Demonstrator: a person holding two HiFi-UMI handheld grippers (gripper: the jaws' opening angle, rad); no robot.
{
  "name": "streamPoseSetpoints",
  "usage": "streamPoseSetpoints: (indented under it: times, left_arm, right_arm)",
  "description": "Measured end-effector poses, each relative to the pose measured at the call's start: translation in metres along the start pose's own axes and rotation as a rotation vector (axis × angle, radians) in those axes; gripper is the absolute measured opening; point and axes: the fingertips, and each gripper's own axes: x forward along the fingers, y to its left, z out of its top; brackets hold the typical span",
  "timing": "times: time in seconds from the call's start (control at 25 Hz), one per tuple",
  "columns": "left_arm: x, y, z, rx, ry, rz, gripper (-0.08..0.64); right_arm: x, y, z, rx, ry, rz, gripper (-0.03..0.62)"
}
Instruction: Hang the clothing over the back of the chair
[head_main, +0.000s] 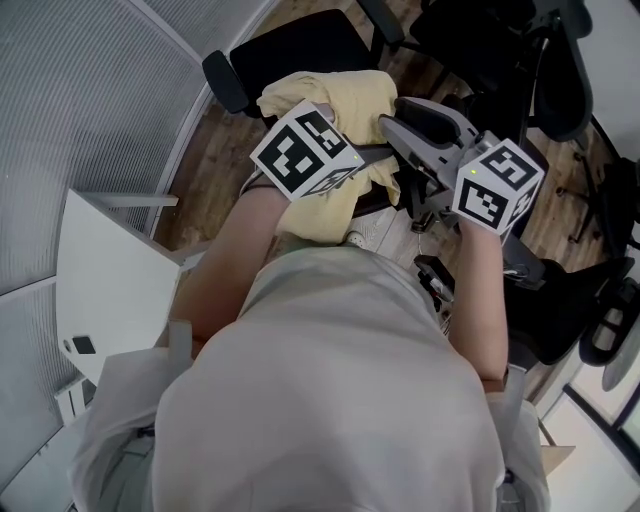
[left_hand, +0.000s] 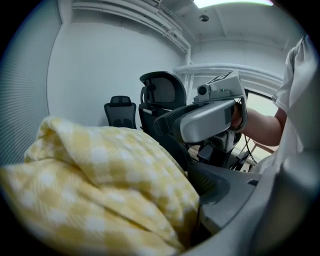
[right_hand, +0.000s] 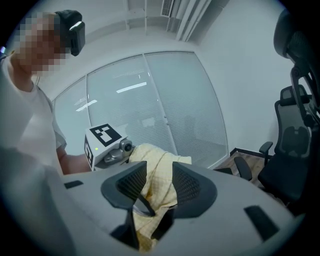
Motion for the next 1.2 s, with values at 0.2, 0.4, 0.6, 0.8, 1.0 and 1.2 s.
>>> streamPoseSetpoints:
  times: [0.2, 0.4, 0.6, 0.8, 1.0, 1.2]
  left_arm:
    - [0.003, 0.001, -0.009, -0.013, 0.066, -0.013, 0.34]
    - [0.006, -0.001, -0.009, 0.003, 0.078, -0.001, 0.352]
    - [0.009, -0.002, -0.007, 0.014, 0.085, 0.004, 0.356]
    - [0.009, -0.001, -0.008, 0.014, 0.089, -0.001, 0.356]
    - [0.01, -0.002, -0.006, 0.021, 0.09, 0.002, 0.356]
    - [0.008, 0.001, -0.006, 0.017, 0.078, 0.014, 0.356]
  right_arm:
    - [0.004, -0.004, -0.01, -0.006, 0.047, -0.006, 0.167]
    - [0.012, -0.006, -0.016, -0.025, 0.079, 0.006, 0.175]
    - [0.017, -0.009, -0.019, -0.035, 0.092, -0.014, 0.175]
    - [0.016, -0.009, -0.02, -0.026, 0.101, -0.007, 0.132]
    - [0.011, -0.015, -0.02, -0.023, 0.111, -0.042, 0.037]
    - [0.005, -0.023, -0.022, -0.048, 0.128, -0.089, 0.032]
